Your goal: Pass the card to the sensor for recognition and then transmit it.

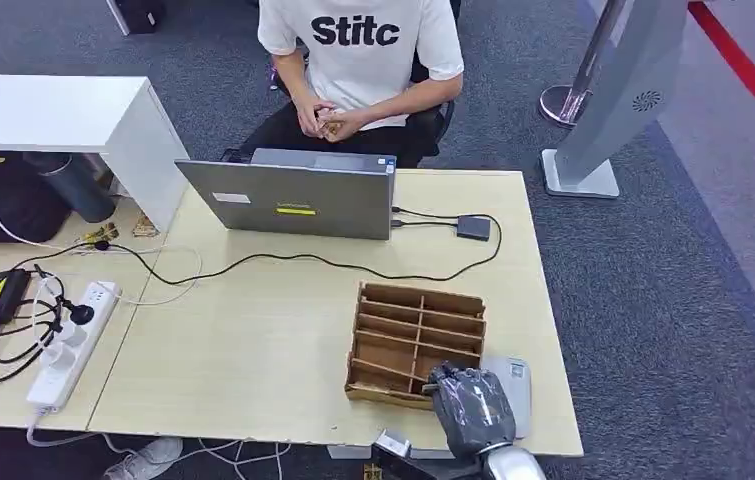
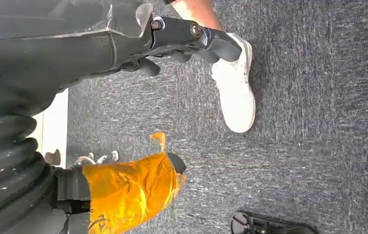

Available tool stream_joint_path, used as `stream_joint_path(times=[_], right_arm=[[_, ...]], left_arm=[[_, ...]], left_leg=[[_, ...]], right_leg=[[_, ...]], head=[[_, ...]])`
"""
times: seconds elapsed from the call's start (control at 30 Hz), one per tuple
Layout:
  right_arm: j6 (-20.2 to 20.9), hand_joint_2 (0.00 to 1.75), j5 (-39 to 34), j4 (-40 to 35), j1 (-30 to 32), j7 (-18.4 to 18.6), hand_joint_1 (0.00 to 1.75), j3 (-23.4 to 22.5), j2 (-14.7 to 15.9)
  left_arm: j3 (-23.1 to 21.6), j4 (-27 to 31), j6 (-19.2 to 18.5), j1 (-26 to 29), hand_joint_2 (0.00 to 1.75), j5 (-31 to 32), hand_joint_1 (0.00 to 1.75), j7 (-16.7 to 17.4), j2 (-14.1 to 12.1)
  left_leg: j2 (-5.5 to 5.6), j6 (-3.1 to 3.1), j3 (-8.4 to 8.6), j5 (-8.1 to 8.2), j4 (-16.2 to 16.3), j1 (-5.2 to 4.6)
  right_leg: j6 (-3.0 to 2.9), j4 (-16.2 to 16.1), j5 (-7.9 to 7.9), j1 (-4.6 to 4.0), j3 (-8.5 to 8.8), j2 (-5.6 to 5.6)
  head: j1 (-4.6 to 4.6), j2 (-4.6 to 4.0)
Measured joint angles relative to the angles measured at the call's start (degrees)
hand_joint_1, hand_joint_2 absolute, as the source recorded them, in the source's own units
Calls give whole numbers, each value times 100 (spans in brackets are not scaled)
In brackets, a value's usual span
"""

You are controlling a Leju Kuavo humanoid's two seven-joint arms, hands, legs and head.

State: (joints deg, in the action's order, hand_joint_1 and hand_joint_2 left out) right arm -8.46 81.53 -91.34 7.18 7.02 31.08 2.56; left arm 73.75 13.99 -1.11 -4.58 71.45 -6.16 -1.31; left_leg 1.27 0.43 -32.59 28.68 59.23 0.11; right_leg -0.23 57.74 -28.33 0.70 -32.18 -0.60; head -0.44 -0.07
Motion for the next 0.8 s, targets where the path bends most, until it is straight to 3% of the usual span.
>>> stream_joint_path(times=[0.53, 0.8], right_arm=[[-48, 175, 164, -33, -10, 109, 175, 0, 0], [-321, 175, 402, -465, 21, -76, 175, -28, 24]], left_arm=[[0, 0, 9, 0, 175, -2, 0, 0, -15], [0, 0, 7, 2, 175, -2, 0, 11, -15]], left_leg=[[0, 1, 9, -1, 0, -1], [-1, 0, 8, -1, 0, -1]], right_leg=[[0, 0, 0, 0, 10, 0], [0, 0, 1, 0, 8, -1]], head=[[0, 0], [0, 0]])
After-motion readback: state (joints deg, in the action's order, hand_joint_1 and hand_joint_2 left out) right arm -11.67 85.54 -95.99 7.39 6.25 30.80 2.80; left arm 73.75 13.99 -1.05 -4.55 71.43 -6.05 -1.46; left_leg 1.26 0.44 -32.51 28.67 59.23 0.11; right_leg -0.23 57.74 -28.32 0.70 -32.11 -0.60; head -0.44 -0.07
